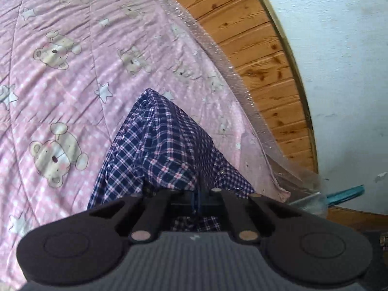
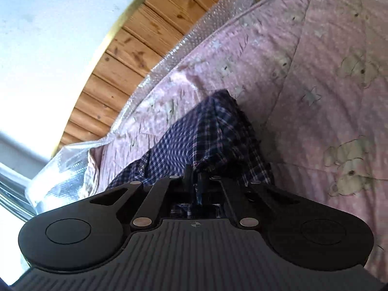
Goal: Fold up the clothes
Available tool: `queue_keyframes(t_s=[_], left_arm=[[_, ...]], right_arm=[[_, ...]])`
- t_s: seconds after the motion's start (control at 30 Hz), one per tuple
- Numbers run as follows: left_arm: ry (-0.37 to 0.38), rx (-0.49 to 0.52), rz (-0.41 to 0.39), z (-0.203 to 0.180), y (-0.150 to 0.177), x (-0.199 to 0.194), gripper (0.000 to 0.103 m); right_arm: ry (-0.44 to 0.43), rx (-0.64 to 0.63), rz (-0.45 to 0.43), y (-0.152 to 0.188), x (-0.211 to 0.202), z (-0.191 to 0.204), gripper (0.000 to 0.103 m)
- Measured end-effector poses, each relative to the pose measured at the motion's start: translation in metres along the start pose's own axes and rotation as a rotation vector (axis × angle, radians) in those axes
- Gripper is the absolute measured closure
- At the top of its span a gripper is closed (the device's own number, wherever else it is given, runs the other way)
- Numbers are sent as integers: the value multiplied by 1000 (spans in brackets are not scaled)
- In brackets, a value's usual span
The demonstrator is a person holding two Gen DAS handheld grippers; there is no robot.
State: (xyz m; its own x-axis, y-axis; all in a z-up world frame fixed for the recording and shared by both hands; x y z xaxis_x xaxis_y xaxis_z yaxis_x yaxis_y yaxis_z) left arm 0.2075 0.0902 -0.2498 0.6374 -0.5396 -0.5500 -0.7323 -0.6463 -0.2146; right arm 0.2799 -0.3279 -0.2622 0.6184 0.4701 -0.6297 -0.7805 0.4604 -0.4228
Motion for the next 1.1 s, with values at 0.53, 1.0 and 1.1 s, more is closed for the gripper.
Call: queue_keyframes(t_s=[0.53, 1.0, 1.1], left_arm=[[-48, -18, 33, 11, 21, 8, 101], [-170, 92, 72, 39, 27, -30, 69], [-215, 202, 11, 22, -1, -52, 69]], right_arm=[[-46, 52, 25, 21, 18, -14, 103], [233, -129, 70, 17, -25, -42, 64], [432, -271, -23, -11, -57, -47, 67]])
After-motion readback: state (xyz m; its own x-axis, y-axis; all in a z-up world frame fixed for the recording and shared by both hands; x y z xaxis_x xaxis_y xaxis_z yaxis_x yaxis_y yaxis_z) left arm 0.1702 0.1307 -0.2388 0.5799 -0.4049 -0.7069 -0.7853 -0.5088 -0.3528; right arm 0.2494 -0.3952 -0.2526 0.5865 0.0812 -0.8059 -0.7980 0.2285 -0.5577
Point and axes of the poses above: each gripper's, at about its wrist camera, not at the fingertips, and x roughly the way its jaws point, z to its left, y to its underside, the point moved 8 cm from there along x, roughly the way its jaws point, and after that the axes turned 4 degrees about y, right-handed, at the moved point
